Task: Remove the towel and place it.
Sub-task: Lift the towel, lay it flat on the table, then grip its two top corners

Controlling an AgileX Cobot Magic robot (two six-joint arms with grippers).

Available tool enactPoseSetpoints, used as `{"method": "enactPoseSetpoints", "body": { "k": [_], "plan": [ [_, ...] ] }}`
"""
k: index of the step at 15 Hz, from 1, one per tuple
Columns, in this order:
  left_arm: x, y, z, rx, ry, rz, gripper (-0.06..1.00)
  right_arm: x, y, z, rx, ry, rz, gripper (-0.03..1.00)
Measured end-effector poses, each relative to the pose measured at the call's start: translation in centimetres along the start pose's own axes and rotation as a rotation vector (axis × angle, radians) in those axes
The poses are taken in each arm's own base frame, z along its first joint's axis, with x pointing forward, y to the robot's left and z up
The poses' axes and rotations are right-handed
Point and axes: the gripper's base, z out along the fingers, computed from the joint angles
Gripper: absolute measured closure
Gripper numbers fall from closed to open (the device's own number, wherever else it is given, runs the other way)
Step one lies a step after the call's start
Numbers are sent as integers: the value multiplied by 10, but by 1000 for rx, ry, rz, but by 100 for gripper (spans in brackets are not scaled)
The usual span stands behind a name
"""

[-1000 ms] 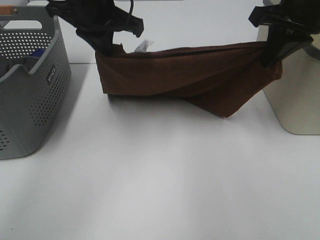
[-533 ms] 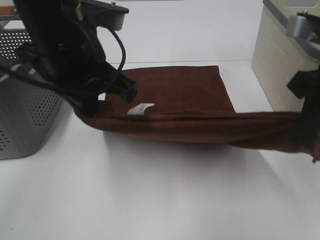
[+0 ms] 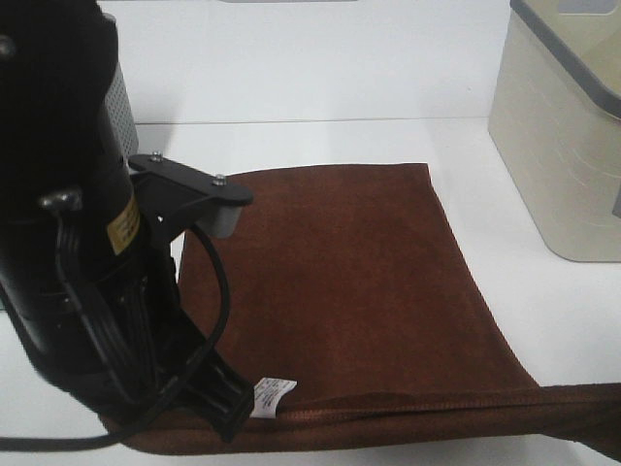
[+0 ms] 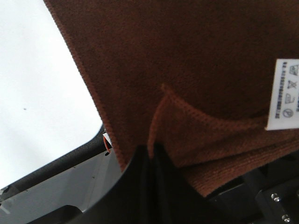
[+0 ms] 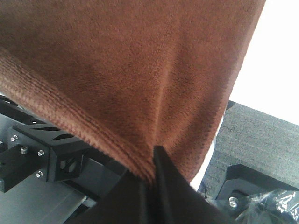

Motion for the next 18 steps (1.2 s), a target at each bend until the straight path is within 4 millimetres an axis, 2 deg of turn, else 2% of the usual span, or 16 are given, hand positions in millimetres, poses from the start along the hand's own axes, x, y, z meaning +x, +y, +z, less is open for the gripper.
{"method": "enactPoseSetpoints", "body": {
  "k": [4, 5, 6, 8, 10, 12, 15, 18],
  "plan": [
    [3, -3, 1, 18, 15, -24, 94, 4, 2, -5, 8, -55, 8, 96],
    [4, -3, 2, 17, 25, -32, 86, 4, 1, -5, 13, -55, 10, 90],
    [4, -3, 2, 17, 25, -32, 86, 4, 1, -5, 13, -55, 10, 90],
    [5, -4, 2, 25, 42, -39, 62, 4, 1, -5, 19, -53, 18, 68],
    [6, -4, 2, 30, 48, -42, 36, 4, 0, -5, 24, -51, 37, 37],
    [4, -5, 2, 38, 31, -42, 29, 3, 0, -5, 27, -56, 39, 26],
    [-4, -4, 2, 34, -55, -42, 29, -2, -2, -6, 45, -111, 35, 26],
    [-22, 14, 1, 55, -155, -115, 29, -20, 2, -25, 67, -265, 11, 35]
  ]
}}
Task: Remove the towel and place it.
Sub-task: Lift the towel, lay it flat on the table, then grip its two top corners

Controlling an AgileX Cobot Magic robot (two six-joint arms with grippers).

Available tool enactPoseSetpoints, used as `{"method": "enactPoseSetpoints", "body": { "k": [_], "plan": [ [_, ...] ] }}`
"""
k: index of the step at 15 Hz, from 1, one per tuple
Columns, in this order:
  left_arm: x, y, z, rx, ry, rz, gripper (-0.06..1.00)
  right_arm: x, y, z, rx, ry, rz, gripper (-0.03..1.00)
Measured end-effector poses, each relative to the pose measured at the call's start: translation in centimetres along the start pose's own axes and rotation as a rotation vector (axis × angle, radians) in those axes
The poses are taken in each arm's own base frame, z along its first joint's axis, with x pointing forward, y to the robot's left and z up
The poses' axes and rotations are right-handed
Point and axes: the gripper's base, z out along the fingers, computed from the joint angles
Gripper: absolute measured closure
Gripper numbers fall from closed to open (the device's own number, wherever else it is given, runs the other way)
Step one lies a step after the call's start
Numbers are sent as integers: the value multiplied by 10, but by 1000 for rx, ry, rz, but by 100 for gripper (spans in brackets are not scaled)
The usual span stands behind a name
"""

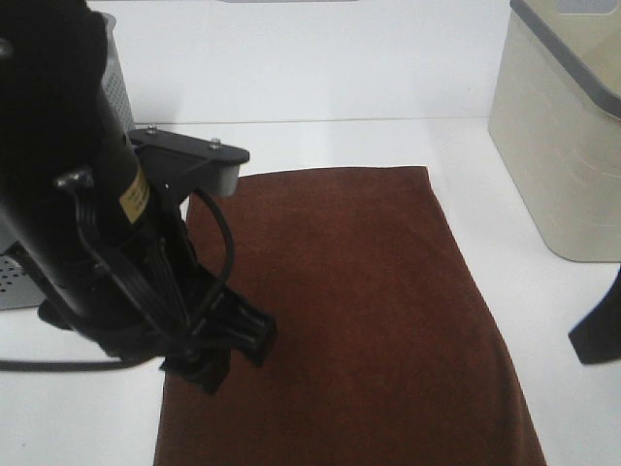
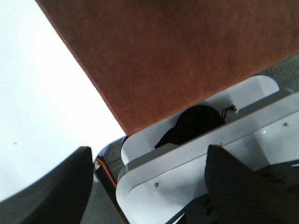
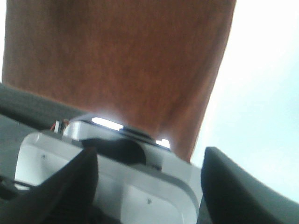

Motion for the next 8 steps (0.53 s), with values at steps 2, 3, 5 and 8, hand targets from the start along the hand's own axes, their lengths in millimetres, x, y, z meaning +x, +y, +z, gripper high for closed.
{"method": "enactPoseSetpoints", "body": {
  "k": [2, 3, 5, 8],
  "plan": [
    [-23, 19, -6, 27, -97, -76, 29, -24, 2, -9, 12, -95, -11, 43],
    [-35, 28, -11, 43, -158, -97, 29, -37, 1, -8, 15, -107, -9, 46],
    [-61, 44, -20, 59, -261, -122, 30, -63, -1, -2, 20, -101, -2, 47],
    [-97, 61, -22, 42, -310, -128, 33, -101, -6, 15, 25, -69, 10, 47]
  ]
}}
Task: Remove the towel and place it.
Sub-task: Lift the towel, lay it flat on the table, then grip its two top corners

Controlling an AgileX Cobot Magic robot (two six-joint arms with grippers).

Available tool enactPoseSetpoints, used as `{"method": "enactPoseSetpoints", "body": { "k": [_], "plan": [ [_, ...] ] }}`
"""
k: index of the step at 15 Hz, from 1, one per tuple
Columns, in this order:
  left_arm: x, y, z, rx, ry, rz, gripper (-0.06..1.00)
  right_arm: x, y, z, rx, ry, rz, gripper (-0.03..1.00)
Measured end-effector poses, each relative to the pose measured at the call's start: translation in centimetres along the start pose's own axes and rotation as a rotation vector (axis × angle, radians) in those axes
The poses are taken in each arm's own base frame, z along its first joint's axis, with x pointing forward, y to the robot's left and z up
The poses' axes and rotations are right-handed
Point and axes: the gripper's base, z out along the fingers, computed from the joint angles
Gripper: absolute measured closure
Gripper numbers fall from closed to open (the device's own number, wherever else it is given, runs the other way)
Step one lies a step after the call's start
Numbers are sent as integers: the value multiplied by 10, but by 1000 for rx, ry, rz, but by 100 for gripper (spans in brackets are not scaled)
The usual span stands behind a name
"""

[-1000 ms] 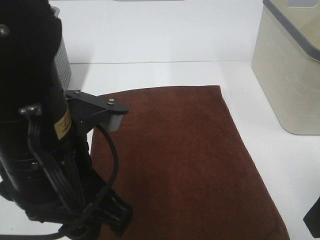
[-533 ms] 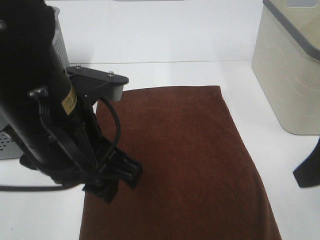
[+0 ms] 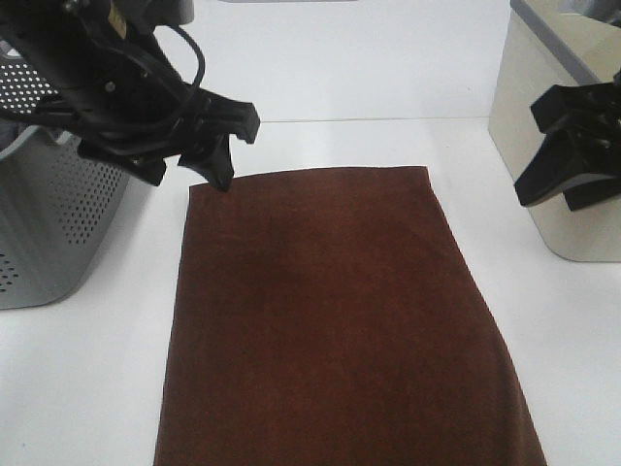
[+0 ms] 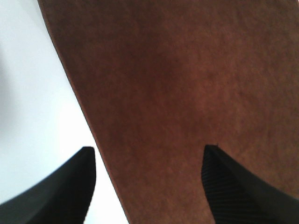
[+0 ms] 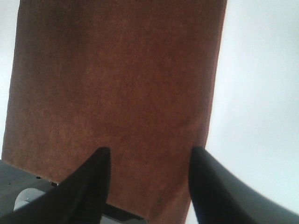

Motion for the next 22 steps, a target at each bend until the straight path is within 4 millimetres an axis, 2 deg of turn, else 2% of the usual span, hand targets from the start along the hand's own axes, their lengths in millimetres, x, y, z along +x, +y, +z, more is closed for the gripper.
{"method": "enactPoseSetpoints", "body": {
  "k": [3, 4, 5, 6, 7, 11, 12, 14, 16, 20, 22],
  "plan": [
    [-41, 9, 21, -16, -35, -8, 33, -45, -2, 14, 0, -16, -3, 47],
    [-41, 9, 21, -16, -35, -8, 33, -45, -2, 14, 0, -16, -3, 47],
    [-57, 11, 34, -22, -45, -8, 33, -69, -3, 22, 1, -30, -8, 47],
    [-63, 10, 38, -21, -49, -6, 33, -77, -3, 23, 0, -42, -13, 47],
    [-77, 6, 52, -18, -61, 13, 33, -100, -2, 32, 5, -51, -38, 47],
    [-111, -3, 83, -15, -84, 22, 33, -147, 18, 83, 55, -12, -160, 47],
    [-117, -4, 90, -23, -82, 26, 33, -155, 15, 99, 78, 1, -144, 47],
    [-123, -3, 105, -55, -72, 46, 33, -171, 5, 119, 156, -6, -140, 47],
    [-127, 7, 122, -97, -66, 41, 33, -182, -3, 147, 189, 7, -137, 47],
    [-130, 34, 139, -126, -41, -29, 33, -185, -16, 188, 227, 52, -151, 48],
    [-128, 39, 146, -131, -27, -36, 33, -186, -19, 203, 227, 57, -148, 48]
  ]
}}
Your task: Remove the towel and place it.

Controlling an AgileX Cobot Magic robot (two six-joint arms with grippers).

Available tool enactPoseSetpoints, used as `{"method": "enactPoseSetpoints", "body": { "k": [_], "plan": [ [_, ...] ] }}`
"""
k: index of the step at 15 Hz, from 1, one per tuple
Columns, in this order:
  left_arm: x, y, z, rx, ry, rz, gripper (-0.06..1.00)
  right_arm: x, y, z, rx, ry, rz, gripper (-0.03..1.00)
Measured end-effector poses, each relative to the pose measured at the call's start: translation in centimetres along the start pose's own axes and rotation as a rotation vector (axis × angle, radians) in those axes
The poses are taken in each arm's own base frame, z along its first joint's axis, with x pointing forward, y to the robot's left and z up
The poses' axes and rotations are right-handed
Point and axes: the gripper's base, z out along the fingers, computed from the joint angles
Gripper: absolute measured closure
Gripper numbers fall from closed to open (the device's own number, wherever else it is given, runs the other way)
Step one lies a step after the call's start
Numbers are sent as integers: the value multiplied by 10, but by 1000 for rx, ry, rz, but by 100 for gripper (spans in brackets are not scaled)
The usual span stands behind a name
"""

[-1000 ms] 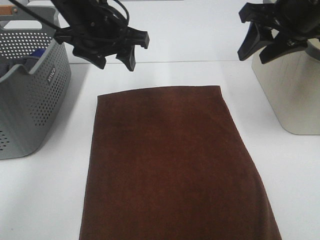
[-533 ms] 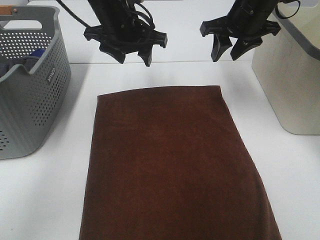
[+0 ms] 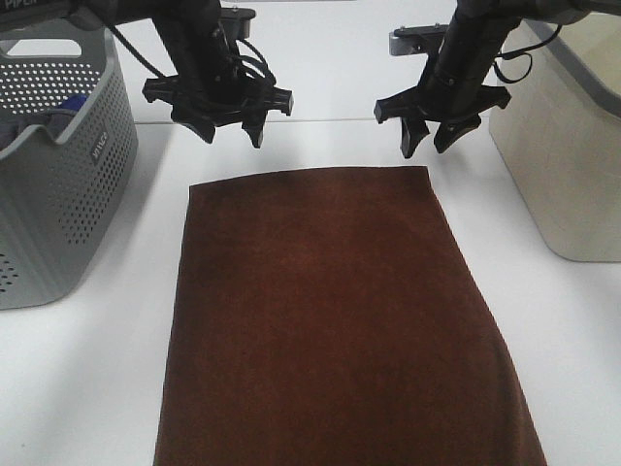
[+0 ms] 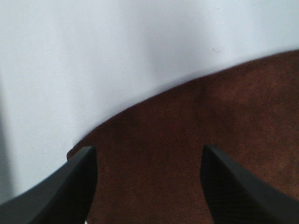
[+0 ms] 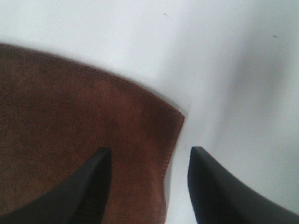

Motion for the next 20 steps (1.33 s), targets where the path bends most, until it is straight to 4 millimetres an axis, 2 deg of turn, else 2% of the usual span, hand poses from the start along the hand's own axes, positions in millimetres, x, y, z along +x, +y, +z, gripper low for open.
{"method": "enactPoseSetpoints", "body": {
  "k": [2, 9, 16, 20],
  "plan": [
    [2, 1, 5, -3, 11, 12, 33, 0, -2, 17, 18, -14, -12, 48],
    [1, 12, 12, -29, 16, 27, 33, 8, -5, 52, 58, 17, -28, 48],
    [0, 13, 12, -32, 15, 32, 33, 3, -8, 51, 79, -36, -22, 48],
    [0, 14, 12, -33, 15, 31, 33, 2, -24, 51, 75, -50, 39, 48]
  ]
}}
